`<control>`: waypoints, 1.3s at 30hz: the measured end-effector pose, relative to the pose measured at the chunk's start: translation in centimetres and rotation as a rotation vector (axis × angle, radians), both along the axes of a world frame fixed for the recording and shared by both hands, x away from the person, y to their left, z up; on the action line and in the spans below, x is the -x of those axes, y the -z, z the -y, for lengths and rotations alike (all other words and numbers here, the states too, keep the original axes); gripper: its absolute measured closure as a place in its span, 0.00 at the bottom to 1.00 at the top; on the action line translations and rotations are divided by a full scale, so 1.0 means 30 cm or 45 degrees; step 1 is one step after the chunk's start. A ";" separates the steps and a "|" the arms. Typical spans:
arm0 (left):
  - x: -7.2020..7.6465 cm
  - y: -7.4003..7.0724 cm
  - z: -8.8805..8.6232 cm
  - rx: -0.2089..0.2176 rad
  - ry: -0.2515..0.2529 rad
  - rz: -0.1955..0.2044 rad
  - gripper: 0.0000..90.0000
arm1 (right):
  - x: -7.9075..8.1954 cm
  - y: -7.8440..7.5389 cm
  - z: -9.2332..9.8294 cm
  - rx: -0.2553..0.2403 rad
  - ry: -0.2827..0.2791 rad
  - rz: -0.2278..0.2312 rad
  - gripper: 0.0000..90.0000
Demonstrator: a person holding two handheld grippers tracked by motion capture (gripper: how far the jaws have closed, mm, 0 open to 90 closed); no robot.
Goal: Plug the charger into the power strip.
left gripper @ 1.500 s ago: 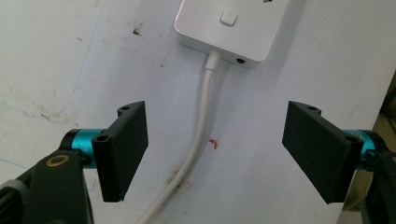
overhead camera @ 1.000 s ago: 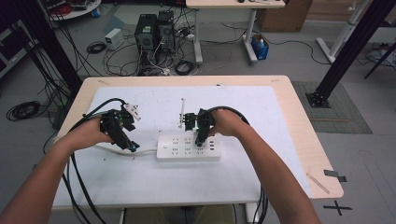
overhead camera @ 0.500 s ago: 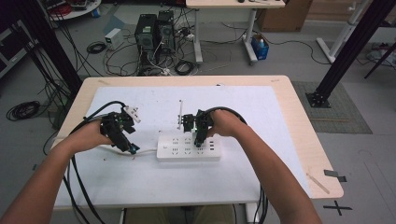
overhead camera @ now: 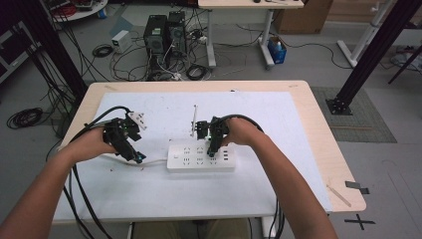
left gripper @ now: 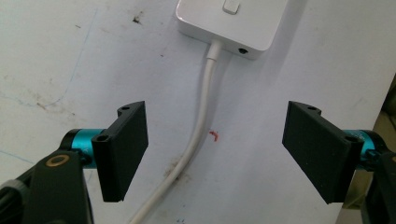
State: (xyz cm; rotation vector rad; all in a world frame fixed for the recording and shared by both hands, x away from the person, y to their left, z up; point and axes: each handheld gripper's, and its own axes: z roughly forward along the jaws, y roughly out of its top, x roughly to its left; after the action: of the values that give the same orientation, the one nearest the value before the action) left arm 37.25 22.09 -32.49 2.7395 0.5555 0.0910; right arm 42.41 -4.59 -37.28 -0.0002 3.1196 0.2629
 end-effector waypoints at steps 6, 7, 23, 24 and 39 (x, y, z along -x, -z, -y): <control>-0.012 -0.003 -0.011 0.013 -0.016 0.001 0.25 | -0.013 -0.010 0.004 -0.003 0.071 0.002 0.44; -0.018 -0.002 -0.012 0.016 -0.028 0.011 0.25 | -0.026 -0.032 0.010 -0.045 0.138 -0.016 0.33; -0.019 -0.010 0.004 0.028 -0.033 0.037 0.25 | -0.024 -0.194 0.212 -0.155 0.499 0.139 0.13; -0.019 -0.010 0.004 0.028 -0.033 0.037 0.25 | -0.024 -0.194 0.212 -0.155 0.499 0.139 0.13; -0.011 -0.020 0.011 0.024 -0.016 0.054 0.25 | 0.036 -0.276 0.516 -0.185 0.749 0.179 0.01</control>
State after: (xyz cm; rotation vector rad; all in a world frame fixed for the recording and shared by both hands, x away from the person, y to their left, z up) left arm 37.57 21.77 -31.89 2.7093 0.5593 0.1453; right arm 41.34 -20.08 -29.00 0.8364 2.7880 0.4421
